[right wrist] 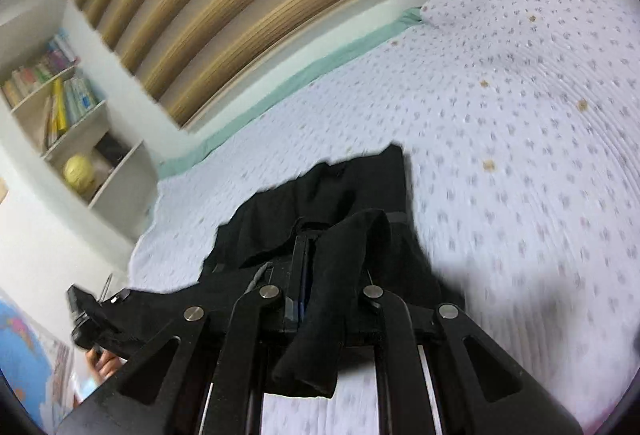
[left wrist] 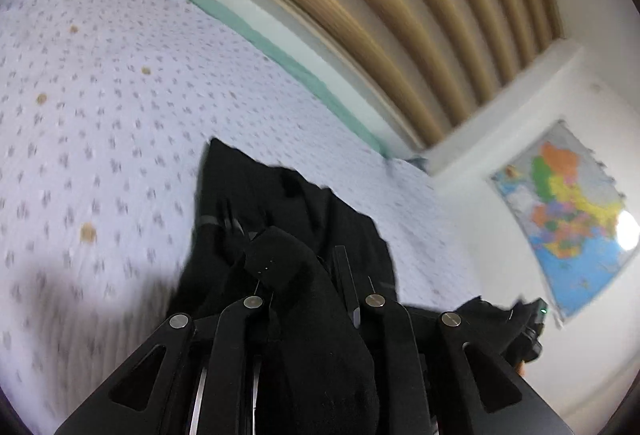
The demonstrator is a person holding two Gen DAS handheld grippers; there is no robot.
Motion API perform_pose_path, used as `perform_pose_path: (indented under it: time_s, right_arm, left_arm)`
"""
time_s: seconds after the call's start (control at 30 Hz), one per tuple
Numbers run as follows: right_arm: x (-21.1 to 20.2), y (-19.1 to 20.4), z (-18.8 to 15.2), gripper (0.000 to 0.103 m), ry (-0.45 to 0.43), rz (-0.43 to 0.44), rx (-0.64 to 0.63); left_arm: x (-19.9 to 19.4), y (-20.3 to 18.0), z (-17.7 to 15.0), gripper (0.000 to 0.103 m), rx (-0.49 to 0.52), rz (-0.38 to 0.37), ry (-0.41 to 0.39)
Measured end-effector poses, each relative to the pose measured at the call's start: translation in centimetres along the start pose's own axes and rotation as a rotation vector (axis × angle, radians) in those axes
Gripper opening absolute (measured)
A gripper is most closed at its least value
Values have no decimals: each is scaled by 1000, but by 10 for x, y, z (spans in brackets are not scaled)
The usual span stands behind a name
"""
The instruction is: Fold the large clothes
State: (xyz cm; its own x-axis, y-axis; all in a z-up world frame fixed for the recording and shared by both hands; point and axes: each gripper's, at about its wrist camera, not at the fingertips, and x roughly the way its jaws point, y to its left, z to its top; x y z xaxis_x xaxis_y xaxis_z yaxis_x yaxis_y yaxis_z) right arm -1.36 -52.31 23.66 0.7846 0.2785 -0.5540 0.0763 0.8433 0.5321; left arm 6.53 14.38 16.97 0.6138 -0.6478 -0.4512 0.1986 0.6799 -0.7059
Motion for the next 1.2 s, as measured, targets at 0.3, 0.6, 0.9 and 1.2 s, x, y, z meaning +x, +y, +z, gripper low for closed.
perform_pose_path:
  time_s: [0.3, 0.6, 0.9, 1.2]
  right_arm:
    - [143, -16, 40, 14, 31, -224, -93]
    - [241, -69, 1, 13, 136, -297, -84]
    - [213, -70, 2, 23, 167, -262, -42]
    - [91, -66, 7, 98, 95, -223, -66]
  left_arm:
    - [135, 46, 44, 21, -6, 116, 90]
    - [198, 91, 20, 25, 34, 77, 113]
    - [183, 62, 27, 30, 155, 99, 187]
    - [77, 35, 30, 58, 366, -192, 355]
